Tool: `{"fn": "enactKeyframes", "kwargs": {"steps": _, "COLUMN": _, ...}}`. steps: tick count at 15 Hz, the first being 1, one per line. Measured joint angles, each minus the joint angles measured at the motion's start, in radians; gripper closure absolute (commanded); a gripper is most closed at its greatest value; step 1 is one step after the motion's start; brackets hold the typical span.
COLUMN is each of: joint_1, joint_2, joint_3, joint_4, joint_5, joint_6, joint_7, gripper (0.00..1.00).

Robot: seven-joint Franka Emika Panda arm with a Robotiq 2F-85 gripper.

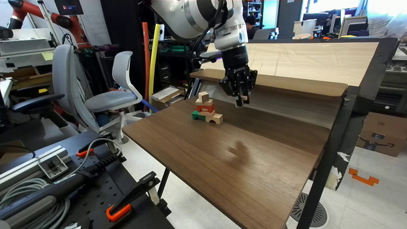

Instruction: Remove the wooden object from the top of the stack

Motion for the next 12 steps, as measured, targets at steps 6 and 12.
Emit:
{"fn": "enactKeyframes", "kwargs": {"steps": 6, "joint_1": -0.020, "joint_2": 0.101, "joint_3": -0.010, "joint_4": 0.061, "joint_5": 0.016, "joint_6": -0.024, "joint_7": 0.153, "gripper": 0.93}}
{"fn": "enactKeyframes", "kwargs": {"steps": 12, "joint_1": -0.049, "joint_2": 0.154, "joint_3": 0.015, "joint_4": 0.100, "joint_5": 0.110, "joint_6": -0.027, "joint_7": 0.217, "gripper": 0.93}}
